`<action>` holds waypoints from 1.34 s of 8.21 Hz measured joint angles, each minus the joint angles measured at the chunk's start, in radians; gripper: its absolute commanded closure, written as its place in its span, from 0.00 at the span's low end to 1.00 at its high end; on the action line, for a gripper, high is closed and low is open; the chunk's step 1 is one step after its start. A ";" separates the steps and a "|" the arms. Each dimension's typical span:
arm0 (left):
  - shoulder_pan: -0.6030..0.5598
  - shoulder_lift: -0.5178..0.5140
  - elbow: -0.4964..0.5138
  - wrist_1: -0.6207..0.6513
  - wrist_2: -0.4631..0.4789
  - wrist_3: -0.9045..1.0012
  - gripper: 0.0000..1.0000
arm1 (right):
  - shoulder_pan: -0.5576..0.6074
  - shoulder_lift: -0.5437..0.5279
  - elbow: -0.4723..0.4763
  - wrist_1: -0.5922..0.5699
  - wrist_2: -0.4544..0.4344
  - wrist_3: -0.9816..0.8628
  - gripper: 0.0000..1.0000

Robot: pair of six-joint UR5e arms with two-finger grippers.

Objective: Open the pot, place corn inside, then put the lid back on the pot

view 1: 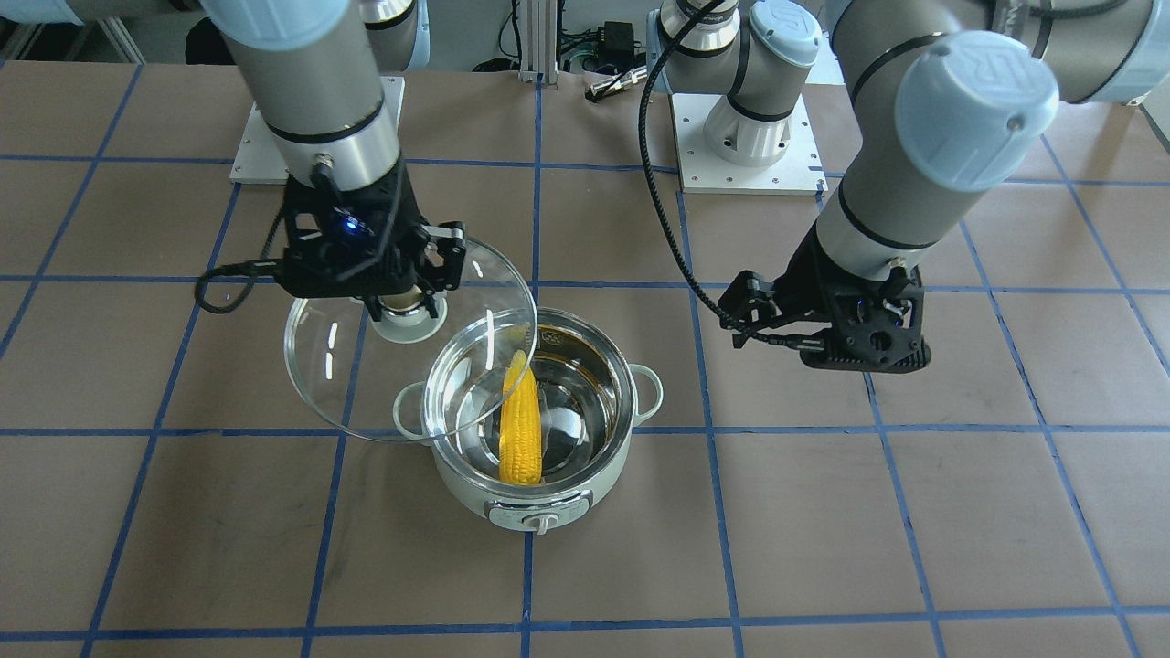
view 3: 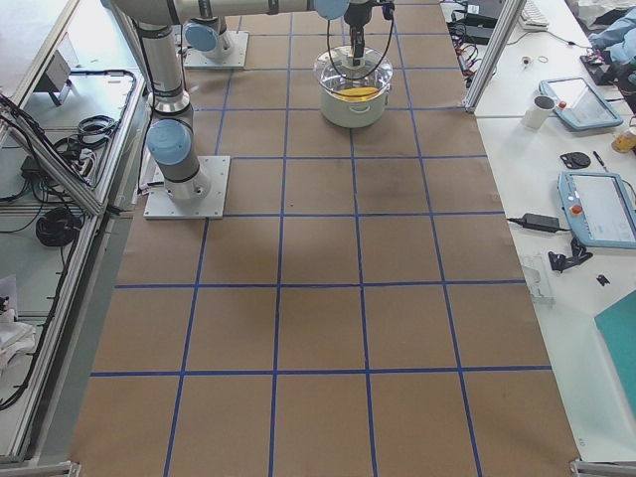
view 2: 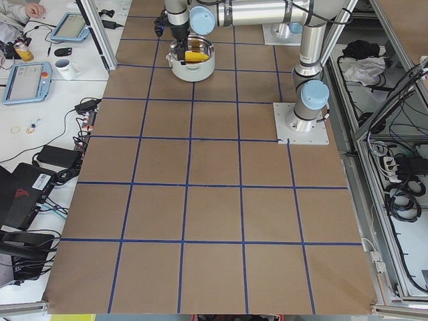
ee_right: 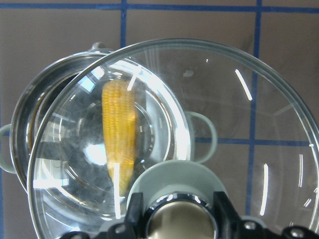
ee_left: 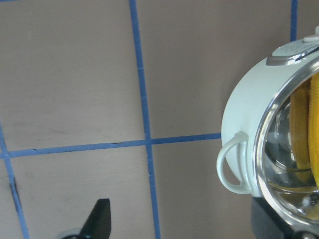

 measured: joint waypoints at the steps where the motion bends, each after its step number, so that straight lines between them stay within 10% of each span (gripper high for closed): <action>1: 0.012 0.029 0.000 -0.013 0.011 0.005 0.00 | 0.059 0.059 -0.010 -0.065 -0.008 0.074 0.87; 11: 0.020 0.095 -0.003 0.009 0.061 0.008 0.00 | 0.160 0.175 0.027 -0.198 -0.020 0.164 0.87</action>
